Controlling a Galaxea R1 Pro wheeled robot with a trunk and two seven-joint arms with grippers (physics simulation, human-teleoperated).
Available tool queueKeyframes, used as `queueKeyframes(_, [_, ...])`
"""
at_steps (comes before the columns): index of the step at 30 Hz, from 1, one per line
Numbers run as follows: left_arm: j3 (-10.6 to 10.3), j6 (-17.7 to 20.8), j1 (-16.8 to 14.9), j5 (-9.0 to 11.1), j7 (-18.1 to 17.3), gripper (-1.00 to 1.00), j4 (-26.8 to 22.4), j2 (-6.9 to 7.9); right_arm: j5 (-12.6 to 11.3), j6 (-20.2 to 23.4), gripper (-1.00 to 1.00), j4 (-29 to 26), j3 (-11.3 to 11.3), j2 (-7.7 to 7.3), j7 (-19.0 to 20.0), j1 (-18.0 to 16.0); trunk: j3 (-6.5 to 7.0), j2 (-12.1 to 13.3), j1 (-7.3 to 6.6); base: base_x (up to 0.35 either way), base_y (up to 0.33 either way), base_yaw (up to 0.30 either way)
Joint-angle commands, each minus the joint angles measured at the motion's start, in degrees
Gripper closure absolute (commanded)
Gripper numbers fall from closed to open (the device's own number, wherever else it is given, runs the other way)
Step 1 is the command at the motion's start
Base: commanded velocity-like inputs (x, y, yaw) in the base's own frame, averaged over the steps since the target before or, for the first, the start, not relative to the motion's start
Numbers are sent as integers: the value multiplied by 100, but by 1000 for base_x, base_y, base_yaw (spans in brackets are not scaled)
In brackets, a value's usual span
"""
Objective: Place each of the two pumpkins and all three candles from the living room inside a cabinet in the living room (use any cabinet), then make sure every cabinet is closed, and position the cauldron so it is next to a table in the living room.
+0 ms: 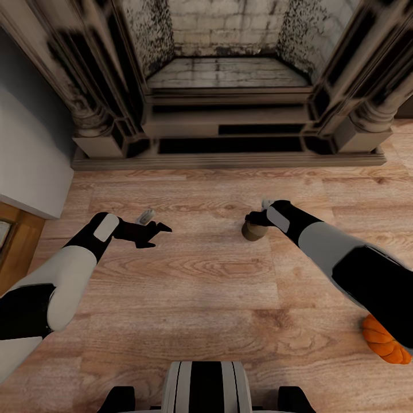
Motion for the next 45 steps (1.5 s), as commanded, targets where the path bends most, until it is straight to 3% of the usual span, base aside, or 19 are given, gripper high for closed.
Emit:
queueKeyframes(1, [33, 25, -2, -59, -45, -100, -1, -4, -60, 22, -100, -21, 36, -7, -48, 13, -3, -1, -1, 0, 0, 0])
queueKeyframes(21, [38, 25, -2, -58, -45, -100, -1, -20, -64, 17, -100, -21, 31, -12, -48, 183, -3, -1, -1, 0, 0, 0])
queueKeyframes(22, [36, 25, -2, -59, -44, -100, -1, -20, -64, 17, 100, -21, 32, -11, -48, 186, -3, -1, -1, 0, 0, 0])
queueKeyframes(45, [37, 25, -2, -53, -43, -100, -1, 2, -51, 17, 100, -32, 34, -11, -48, 225, -3, -1, -1, 0, 0, 0])
